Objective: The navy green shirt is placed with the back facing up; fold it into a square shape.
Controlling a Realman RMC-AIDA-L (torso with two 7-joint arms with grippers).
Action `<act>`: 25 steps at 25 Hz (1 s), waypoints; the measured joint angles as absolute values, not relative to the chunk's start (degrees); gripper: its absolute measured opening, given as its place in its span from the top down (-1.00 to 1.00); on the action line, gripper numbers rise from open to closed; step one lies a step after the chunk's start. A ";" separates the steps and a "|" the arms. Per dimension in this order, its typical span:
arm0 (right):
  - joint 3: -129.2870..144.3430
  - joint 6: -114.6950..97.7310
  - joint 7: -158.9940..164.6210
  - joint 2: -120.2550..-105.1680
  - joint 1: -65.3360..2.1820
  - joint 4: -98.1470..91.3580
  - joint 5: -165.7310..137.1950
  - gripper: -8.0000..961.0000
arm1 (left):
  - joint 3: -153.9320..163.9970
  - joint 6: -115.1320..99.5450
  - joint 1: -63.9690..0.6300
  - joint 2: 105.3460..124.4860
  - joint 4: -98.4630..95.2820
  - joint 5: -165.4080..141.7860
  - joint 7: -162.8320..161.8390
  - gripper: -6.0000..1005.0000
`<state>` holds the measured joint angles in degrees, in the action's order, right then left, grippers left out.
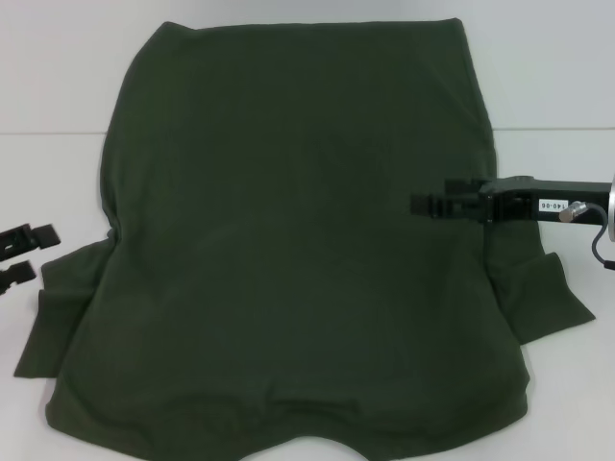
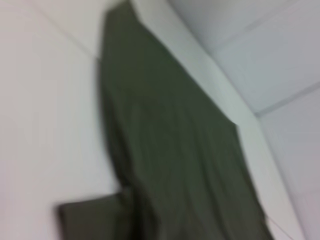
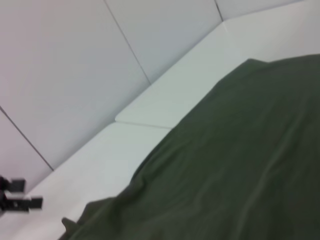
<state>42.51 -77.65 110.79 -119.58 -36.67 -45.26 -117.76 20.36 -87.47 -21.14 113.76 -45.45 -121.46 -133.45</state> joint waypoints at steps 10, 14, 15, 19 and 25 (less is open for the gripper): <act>42.48 -77.57 111.02 -119.62 -37.09 -45.25 -115.91 -0.91 | 20.66 -75.51 -20.94 116.05 -41.40 -123.19 -123.45 -0.76; 42.44 -77.55 111.04 -119.62 -36.83 -45.24 -115.55 -0.91 | 20.79 -72.87 -21.11 116.87 -40.59 -123.22 -121.12 -0.76; 42.41 -77.54 111.04 -119.62 -36.75 -45.22 -115.51 -0.91 | 20.90 -72.48 -21.16 116.89 -40.27 -123.23 -120.89 -0.76; 42.31 -77.52 111.06 -119.60 -36.52 -45.04 -115.41 -0.90 | 21.10 -71.12 -21.24 117.04 -39.28 -123.23 -120.36 -0.76; 42.27 -77.51 111.09 -119.44 -36.48 -44.71 -115.40 -0.90 | 22.02 -71.16 -21.36 117.14 -37.92 -123.23 -119.93 -0.76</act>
